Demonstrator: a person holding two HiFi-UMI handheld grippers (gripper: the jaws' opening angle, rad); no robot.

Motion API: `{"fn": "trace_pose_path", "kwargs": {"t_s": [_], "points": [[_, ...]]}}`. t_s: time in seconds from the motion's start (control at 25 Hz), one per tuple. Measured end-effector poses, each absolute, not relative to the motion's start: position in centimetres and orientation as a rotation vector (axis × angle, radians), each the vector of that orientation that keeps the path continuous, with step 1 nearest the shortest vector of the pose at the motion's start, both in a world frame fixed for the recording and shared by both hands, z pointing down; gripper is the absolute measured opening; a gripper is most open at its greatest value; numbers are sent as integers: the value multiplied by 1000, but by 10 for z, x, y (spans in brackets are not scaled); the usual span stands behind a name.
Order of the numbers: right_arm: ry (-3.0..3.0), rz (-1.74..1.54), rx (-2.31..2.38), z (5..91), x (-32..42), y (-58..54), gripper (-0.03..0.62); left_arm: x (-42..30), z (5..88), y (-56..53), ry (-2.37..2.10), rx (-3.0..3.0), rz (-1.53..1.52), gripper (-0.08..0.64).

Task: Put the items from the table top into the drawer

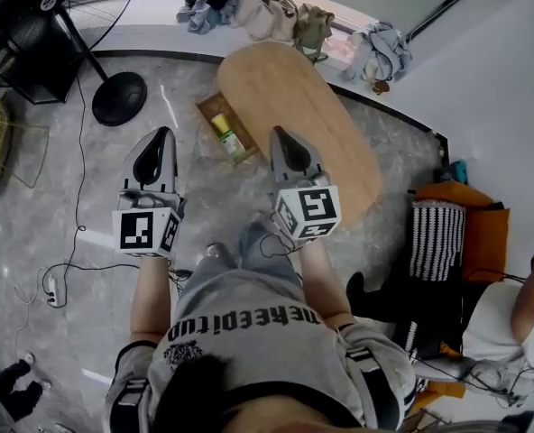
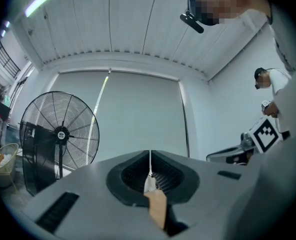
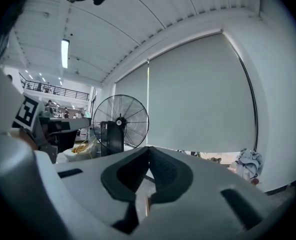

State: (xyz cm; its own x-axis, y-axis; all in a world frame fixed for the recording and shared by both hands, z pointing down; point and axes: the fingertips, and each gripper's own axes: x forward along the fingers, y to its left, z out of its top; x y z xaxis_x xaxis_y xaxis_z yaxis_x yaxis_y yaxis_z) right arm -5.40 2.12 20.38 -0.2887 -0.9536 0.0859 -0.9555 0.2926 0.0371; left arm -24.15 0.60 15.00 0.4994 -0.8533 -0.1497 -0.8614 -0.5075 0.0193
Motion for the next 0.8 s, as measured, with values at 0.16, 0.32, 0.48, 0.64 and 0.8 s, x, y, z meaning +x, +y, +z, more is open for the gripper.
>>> {"fn": "trace_pose_path", "kwargs": {"t_s": [0.16, 0.32, 0.48, 0.64, 0.8], "points": [[-2455, -25, 1864, 183, -52, 42, 3, -245, 144, 22, 1505, -2670, 227, 12], [-2427, -120, 1909, 165, -49, 59, 3, -245, 137, 32, 1487, -2676, 225, 12], [-2409, -189, 1933, 153, -51, 76, 2, -247, 135, 44, 1449, -2670, 256, 12], [-2428, -199, 1960, 140, -51, 86, 3, -246, 126, 52, 1453, -2678, 224, 12], [-2443, -203, 1978, 132, -52, 93, 2, -248, 120, 58, 1459, -2675, 220, 12]]}}
